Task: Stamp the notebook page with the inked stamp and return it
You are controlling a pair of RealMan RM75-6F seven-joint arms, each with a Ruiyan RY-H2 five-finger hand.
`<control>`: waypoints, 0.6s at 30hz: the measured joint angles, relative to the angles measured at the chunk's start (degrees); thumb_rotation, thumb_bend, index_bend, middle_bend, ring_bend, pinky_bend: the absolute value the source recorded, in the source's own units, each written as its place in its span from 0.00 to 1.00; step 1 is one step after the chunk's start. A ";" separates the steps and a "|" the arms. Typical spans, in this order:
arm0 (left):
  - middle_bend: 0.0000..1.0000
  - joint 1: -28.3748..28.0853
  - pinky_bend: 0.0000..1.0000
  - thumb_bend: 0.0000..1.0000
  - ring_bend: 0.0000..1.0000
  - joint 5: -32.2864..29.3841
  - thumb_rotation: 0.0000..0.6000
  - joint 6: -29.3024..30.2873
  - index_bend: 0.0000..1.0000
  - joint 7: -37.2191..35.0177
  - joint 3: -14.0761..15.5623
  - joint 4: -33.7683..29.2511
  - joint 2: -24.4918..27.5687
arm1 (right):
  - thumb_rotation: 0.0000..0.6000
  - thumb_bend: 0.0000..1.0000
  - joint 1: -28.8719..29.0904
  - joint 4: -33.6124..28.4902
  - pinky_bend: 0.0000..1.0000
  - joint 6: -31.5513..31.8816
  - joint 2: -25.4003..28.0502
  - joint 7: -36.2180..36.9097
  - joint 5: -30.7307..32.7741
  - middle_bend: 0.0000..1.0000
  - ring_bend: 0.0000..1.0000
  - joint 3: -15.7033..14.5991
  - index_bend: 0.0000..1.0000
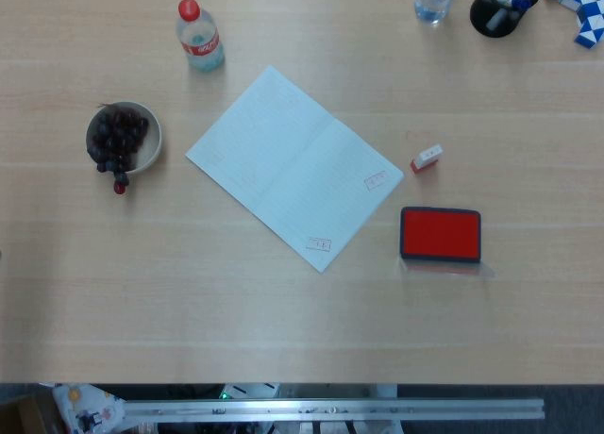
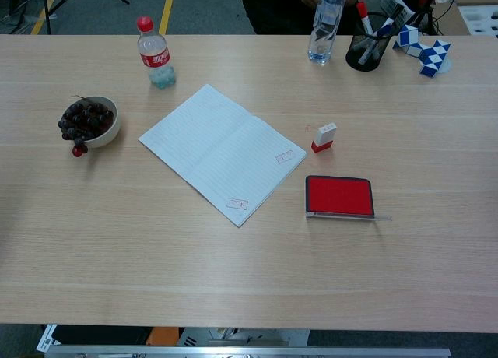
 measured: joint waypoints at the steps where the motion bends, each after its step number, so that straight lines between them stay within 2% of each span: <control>1: 0.23 0.00 0.10 0.19 0.17 -0.02 1.00 -0.02 0.27 0.04 0.01 0.01 -0.02 | 1.00 0.29 0.00 -0.02 0.39 -0.10 0.01 0.00 0.02 0.48 0.40 -0.05 0.56; 12: 0.23 0.27 0.10 0.19 0.17 0.17 1.00 0.35 0.27 -0.10 0.16 -0.03 0.01 | 1.00 0.29 1.10 -0.33 0.39 -0.69 0.24 -0.12 -1.03 0.48 0.40 0.16 0.56; 18: 0.23 0.21 0.10 0.19 0.17 0.61 1.00 0.36 0.27 0.05 0.27 -0.15 -0.04 | 1.00 0.29 3.89 -2.29 0.39 -3.85 1.59 -0.71 -1.85 0.48 0.40 0.82 0.56</control>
